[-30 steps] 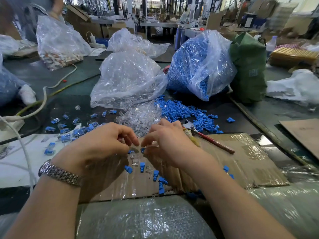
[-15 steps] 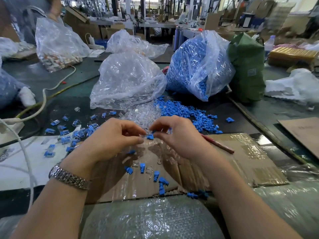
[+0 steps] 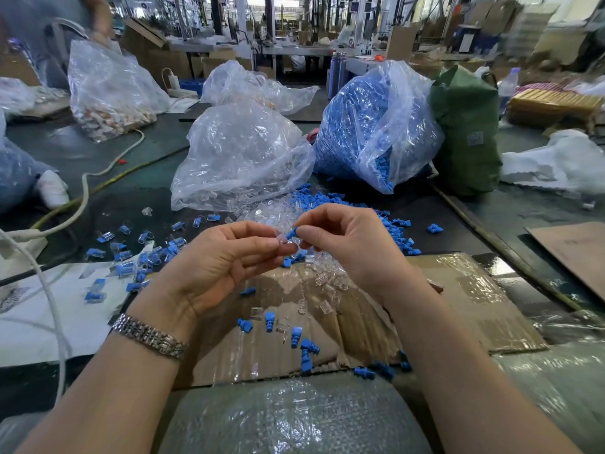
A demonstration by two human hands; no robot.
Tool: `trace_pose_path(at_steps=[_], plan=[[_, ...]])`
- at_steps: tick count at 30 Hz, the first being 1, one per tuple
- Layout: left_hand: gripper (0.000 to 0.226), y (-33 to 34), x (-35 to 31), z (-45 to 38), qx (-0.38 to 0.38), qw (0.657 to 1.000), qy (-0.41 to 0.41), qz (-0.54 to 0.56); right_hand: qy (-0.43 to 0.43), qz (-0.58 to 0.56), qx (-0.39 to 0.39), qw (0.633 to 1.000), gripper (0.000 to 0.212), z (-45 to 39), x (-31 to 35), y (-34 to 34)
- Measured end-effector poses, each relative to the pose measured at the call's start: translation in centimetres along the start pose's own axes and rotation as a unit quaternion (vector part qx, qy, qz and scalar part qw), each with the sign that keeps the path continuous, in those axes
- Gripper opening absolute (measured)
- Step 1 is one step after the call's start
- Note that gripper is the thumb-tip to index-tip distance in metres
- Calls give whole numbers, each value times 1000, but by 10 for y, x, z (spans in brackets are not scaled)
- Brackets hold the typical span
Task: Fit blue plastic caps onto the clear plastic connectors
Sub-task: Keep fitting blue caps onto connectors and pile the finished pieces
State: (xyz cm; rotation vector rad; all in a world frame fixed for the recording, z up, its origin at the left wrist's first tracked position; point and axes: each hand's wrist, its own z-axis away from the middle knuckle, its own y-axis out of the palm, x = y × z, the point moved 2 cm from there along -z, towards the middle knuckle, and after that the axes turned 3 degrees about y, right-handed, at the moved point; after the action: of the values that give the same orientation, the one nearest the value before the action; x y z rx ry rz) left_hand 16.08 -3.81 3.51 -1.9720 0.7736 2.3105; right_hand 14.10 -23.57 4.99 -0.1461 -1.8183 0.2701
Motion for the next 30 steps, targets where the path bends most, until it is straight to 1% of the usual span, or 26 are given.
trace_pose_path(at_steps=[5, 9, 13, 16, 21, 23, 24, 25, 26, 27, 28, 29, 30], plan=[[17, 6, -2, 3, -3, 999, 15, -36, -41, 90, -5, 995, 5, 2, 1, 6], [23, 11, -3, 5, 0, 999, 31, -41, -102, 148, -6, 984, 8, 4, 4, 7], [25, 16, -5, 7, -10, 999, 39, -28, -135, 175, 10, 975, 9, 4, 6, 7], [29, 17, -6, 9, -17, 998, 50, -41, -158, 185, 12, 970, 9, 4, 8, 6], [28, 15, -5, 8, -26, 996, 65, -52, -160, 194, 9, 968, 4, 6, 10, 7], [26, 15, -5, 8, -19, 996, 69, -55, -130, 163, 5, 978, 8, 7, 12, 2], [24, 14, -6, 8, -16, 996, 73, -57, -106, 148, -12, 983, 12, 6, 12, -4], [22, 13, -6, 8, -16, 995, 77, -60, -77, 154, -42, 984, 17, 6, 11, -12], [21, 12, -7, 8, -17, 995, 80, -63, -38, 195, -76, 977, 22, 5, 9, -21], [21, 12, -8, 8, -18, 994, 83, -63, 14, 269, -100, 958, 30, 4, 4, -31], [20, 11, -8, 8, -19, 994, 85, -59, 83, 348, -100, 928, 41, 4, -3, -40], [20, 11, -8, 8, -19, 995, 86, -53, 160, 411, -79, 894, 53, 6, -9, -47], [19, 11, -8, 7, -21, 995, 87, -47, 223, 450, -51, 863, 62, 8, -14, -51]])
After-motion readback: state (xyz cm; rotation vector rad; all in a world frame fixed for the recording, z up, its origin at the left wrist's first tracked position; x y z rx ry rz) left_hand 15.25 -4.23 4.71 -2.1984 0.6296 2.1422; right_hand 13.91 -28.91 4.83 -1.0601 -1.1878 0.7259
